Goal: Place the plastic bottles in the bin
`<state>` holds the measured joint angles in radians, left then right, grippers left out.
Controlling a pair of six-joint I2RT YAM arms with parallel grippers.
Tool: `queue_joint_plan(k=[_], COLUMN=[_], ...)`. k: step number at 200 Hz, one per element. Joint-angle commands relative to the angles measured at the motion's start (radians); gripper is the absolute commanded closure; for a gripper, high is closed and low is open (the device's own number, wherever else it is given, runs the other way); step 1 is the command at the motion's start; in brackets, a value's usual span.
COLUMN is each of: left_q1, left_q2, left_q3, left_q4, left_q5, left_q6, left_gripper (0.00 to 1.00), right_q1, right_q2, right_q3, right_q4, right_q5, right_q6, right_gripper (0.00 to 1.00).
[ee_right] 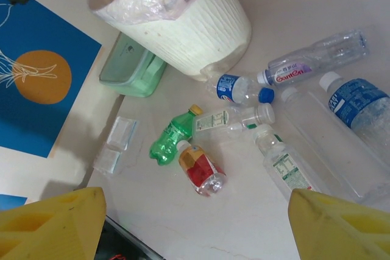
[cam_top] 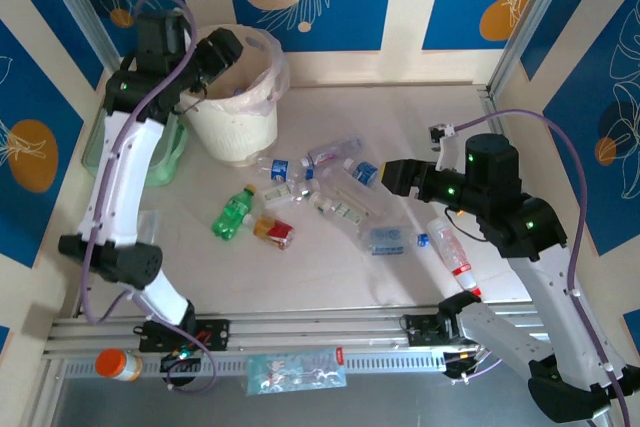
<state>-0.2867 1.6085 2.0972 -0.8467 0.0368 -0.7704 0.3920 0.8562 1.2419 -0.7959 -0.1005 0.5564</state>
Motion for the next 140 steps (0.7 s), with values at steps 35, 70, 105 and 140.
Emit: queue_joint_plan(k=[35,70,105,140], left_q1=[-0.083,-0.126,-0.127,-0.139], left_q2=[-0.29,-0.398,-0.512,-0.59], left_q3=[-0.398,-0.577,-0.828,-1.045], left_q4=[0.042,-0.035,0.006,0.193], left_q5=[0.031,0.091,0.189,0.352], left_q6=[0.133,0.306,0.38,0.336], left_gripper=[0.26,0.26,0.23,0.22], right_q1=[-0.003,-0.051,-0.239,-0.307], right_q2=[0.009,0.054,0.145,0.341], right_q3=[-0.03,-0.087,-0.194,-0.172], right_q4=[-0.053,-0.082,0.005,0.046], right_q5=[0.058,0.181,0.081,0.105], right_q6=[-0.009,-0.027,0.021,0.014], right_gripper=[0.21,0.21,0.21,0.21])
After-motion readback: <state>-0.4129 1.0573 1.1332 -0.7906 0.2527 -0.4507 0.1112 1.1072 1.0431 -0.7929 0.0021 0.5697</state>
